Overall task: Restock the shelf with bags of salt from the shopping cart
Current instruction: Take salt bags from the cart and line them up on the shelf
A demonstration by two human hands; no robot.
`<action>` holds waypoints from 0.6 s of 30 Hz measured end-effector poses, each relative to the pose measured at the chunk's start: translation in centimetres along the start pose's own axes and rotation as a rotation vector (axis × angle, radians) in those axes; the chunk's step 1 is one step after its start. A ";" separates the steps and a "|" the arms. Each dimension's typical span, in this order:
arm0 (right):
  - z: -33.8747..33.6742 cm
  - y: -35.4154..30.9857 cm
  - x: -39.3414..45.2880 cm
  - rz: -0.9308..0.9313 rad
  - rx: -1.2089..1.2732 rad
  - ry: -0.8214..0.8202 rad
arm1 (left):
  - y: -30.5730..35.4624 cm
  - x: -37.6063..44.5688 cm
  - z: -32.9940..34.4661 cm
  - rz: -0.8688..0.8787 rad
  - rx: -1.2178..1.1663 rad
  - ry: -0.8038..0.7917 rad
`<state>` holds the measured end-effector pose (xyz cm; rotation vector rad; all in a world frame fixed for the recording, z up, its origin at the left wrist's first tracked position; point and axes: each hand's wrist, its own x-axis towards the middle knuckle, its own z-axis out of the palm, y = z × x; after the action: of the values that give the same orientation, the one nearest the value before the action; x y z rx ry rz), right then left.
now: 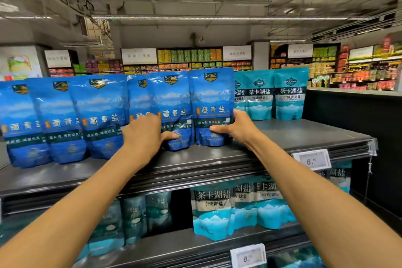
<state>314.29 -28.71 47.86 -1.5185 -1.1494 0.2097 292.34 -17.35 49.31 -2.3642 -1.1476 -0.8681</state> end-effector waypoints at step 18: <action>-0.2 -0.5 -2.2 0.123 -0.267 0.062 | -1.7 -1.5 1.6 0.052 -0.012 0.168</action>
<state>313.06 -30.57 47.36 -1.8210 -1.0663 0.0936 290.87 -16.33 47.25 -2.2700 -1.0131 -1.0364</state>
